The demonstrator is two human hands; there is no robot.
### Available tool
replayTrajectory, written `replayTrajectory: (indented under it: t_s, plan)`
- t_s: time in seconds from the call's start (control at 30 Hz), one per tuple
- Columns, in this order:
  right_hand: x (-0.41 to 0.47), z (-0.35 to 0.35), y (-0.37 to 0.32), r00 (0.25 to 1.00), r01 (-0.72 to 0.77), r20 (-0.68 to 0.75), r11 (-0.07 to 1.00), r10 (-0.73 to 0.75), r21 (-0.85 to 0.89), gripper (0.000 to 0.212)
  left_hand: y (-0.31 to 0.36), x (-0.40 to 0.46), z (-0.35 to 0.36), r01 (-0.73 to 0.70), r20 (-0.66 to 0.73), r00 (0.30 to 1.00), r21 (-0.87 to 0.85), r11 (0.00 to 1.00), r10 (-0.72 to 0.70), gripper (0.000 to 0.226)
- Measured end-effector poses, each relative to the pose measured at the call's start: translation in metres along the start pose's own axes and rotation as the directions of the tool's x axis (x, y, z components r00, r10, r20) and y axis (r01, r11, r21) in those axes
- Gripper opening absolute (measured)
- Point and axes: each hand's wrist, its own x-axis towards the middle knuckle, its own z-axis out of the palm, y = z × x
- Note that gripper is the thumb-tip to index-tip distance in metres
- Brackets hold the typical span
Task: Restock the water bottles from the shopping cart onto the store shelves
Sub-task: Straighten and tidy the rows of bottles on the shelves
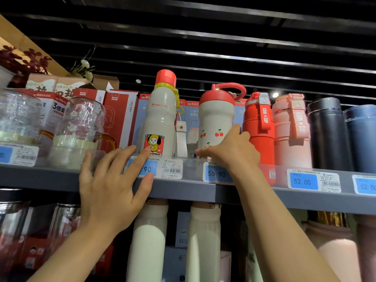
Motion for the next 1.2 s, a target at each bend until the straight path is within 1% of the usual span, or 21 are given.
replayTrajectory:
  t_s: [0.07,0.3,0.47,0.53,0.57,0.63,0.7,0.73,0.8,0.87,0.97,1.07,1.2]
  plan:
    - [-0.001,-0.001,-0.001,1.0,-0.011,0.011,1.0,0.011,-0.025,0.102,0.0,0.0,-0.001,0.001,0.012,1.0,0.0,1.0,-0.001,0.051]
    - [0.0,-0.001,-0.003,0.999,-0.028,0.031,1.0,0.029,-0.007,0.091,0.0,0.0,-0.003,-0.001,0.028,1.0,-0.012,1.0,0.001,0.054]
    - [-0.002,0.0,-0.007,0.999,-0.04,0.016,0.998,0.041,-0.056,0.095,-0.003,-0.001,-0.004,-0.001,0.047,0.999,-0.037,0.999,0.002,0.058]
    - [-0.004,-0.002,-0.008,1.0,-0.022,0.007,0.998,0.023,-0.059,0.098,-0.003,-0.001,-0.005,-0.001,0.053,0.999,-0.033,0.999,0.002,0.057]
    - [-0.007,-0.005,-0.006,1.0,0.004,-0.011,0.999,-0.005,-0.051,0.099,-0.003,0.0,-0.005,0.0,0.063,0.998,-0.032,0.999,0.002,0.056]
    - [-0.012,-0.013,0.002,0.991,0.104,-0.081,0.994,-0.107,-0.039,0.097,-0.002,-0.001,-0.007,-0.003,0.101,0.995,-0.02,1.0,0.005,0.055]
    - [-0.013,-0.027,0.018,0.963,0.202,-0.178,0.979,-0.204,-0.033,0.087,0.001,-0.002,-0.011,-0.008,0.104,0.995,-0.012,1.0,0.009,0.055]
    - [-0.01,-0.035,0.028,0.951,0.221,-0.221,0.975,-0.218,-0.009,0.079,0.006,-0.002,-0.015,-0.005,0.086,0.996,-0.019,1.0,0.007,0.054]
    - [-0.002,-0.052,0.048,0.947,0.203,-0.267,0.977,-0.178,0.068,0.065,0.025,0.0,-0.02,-0.029,0.038,0.999,-0.064,0.998,0.032,0.053]
    - [0.006,-0.06,0.062,0.955,0.162,-0.266,0.983,-0.133,0.091,0.06,0.054,0.004,-0.019,-0.075,0.019,0.997,-0.135,0.988,0.078,0.053]
    - [0.012,-0.058,0.072,0.978,0.11,-0.184,0.992,-0.097,0.065,0.07,0.092,0.007,-0.006,-0.098,0.067,0.992,-0.173,0.98,0.111,0.053]
    - [0.022,-0.047,0.075,0.994,0.051,-0.096,0.998,-0.048,0.031,0.076,0.105,0.005,0.004,-0.086,0.089,0.991,-0.105,0.991,0.096,0.053]
    - [0.031,-0.038,0.075,0.992,-0.027,-0.125,0.999,0.024,-0.02,0.088,0.102,0.006,0.01,-0.113,0.026,0.993,-0.045,0.993,0.115,0.052]
